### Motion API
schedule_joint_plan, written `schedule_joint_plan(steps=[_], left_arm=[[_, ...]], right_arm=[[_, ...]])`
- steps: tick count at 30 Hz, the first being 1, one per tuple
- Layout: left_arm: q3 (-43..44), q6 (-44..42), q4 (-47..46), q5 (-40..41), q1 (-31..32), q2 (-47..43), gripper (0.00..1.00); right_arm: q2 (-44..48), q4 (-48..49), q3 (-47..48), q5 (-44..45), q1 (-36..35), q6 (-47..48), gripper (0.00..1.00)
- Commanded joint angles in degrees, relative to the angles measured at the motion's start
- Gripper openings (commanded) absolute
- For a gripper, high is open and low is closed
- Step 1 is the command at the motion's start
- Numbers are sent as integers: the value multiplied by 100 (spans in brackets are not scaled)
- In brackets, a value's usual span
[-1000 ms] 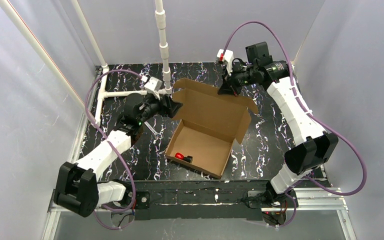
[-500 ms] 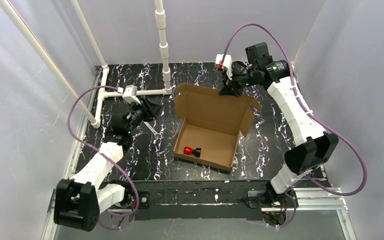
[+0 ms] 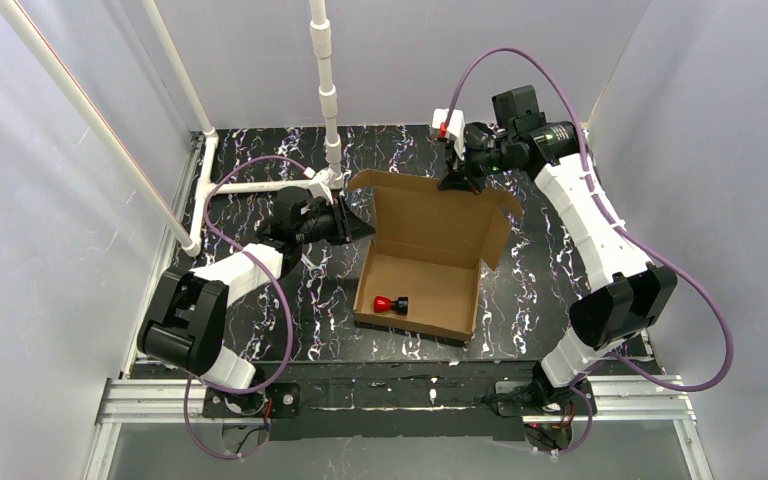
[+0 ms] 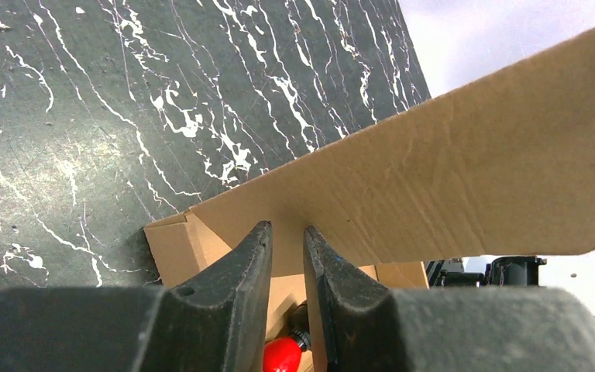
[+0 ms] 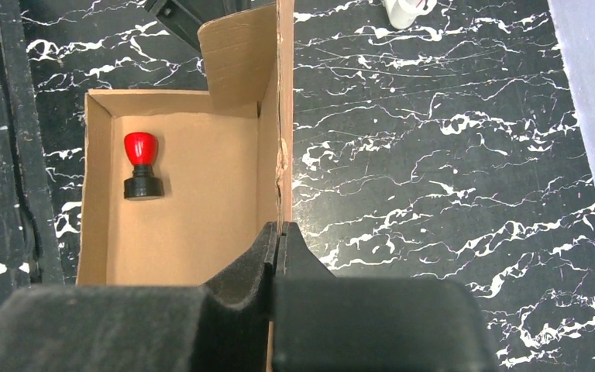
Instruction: Fold the paper box
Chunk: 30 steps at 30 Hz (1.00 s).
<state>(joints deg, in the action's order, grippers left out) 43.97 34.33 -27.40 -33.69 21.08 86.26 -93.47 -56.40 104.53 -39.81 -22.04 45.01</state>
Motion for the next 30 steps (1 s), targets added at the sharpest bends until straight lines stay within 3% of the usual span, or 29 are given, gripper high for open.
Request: schedule_joint_plan(steps=[1, 17, 26, 30], left_arm=[[-64, 13, -125, -9, 77, 21, 20], [-493, -275, -121, 103, 29, -141, 24], [-348, -479, -117, -411, -111, -61, 27], [-412, -455, -117, -507, -113, -26, 27]], right_arm=[[186, 223, -145, -172, 7, -79, 1], [760, -235, -956, -787, -12, 870, 1], [785, -252, -997, -605, -63, 875, 1], [896, -110, -1120, -451, -63, 687, 16]])
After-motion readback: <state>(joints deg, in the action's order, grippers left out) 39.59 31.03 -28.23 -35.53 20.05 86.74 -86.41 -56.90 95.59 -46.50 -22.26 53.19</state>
